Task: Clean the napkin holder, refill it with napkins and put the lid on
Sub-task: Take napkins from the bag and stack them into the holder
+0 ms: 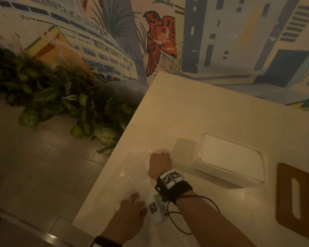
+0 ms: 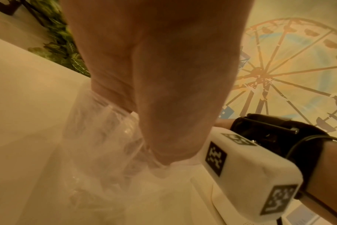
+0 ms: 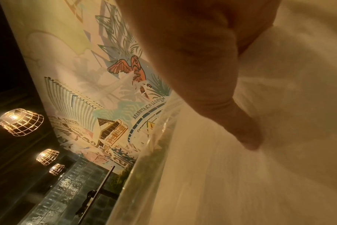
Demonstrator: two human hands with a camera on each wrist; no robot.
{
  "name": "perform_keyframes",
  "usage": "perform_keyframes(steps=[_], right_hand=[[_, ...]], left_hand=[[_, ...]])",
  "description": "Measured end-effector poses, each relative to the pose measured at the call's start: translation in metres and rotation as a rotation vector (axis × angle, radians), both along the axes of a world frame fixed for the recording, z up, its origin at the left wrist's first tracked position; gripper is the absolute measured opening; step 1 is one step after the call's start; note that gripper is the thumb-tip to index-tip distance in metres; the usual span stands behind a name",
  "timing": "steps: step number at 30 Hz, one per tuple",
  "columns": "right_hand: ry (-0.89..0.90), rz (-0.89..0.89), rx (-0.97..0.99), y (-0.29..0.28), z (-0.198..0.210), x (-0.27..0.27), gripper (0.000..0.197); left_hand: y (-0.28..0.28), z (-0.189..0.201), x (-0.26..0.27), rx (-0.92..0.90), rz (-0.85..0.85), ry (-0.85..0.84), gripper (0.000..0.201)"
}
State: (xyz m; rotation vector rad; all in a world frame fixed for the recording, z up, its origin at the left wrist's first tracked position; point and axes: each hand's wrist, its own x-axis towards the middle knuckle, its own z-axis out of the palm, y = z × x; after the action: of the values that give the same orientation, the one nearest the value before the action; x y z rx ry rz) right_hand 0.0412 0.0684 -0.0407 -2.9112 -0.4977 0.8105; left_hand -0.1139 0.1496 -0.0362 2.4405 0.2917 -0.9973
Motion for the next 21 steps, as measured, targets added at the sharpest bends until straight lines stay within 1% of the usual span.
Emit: perform_keyframes(steps=[3,7,10,12,15,18,21], right_hand=[[0.044,-0.054,0.041,0.002,-0.002,-0.004,0.041],[0.088,-0.128,0.144,0.001,-0.001,-0.005,0.048],[0.153,-0.153,0.220,-0.003,0.002,-0.003,0.056],[0.187,-0.149,0.244,-0.004,0.004,-0.002,0.057],[0.222,-0.170,0.255,-0.006,0.008,-0.004,0.053],[0.225,-0.205,0.284,-0.008,0.015,-0.009,0.056],[0.223,-0.186,0.348,-0.013,0.024,-0.018,0.060]], left_hand=[[-0.001,0.004,0.001,-0.003,-0.019,0.001,0.035],[-0.001,0.007,0.002,0.002,-0.034,0.008,0.035],[-0.001,0.006,0.002,0.010,-0.041,0.014,0.033],[-0.001,0.008,0.001,0.010,-0.045,0.018,0.032],[0.000,0.009,-0.001,-0.006,-0.041,-0.028,0.033],[0.001,0.008,-0.003,-0.009,-0.033,-0.076,0.034],[0.004,0.000,-0.008,-0.031,0.013,-0.163,0.038]])
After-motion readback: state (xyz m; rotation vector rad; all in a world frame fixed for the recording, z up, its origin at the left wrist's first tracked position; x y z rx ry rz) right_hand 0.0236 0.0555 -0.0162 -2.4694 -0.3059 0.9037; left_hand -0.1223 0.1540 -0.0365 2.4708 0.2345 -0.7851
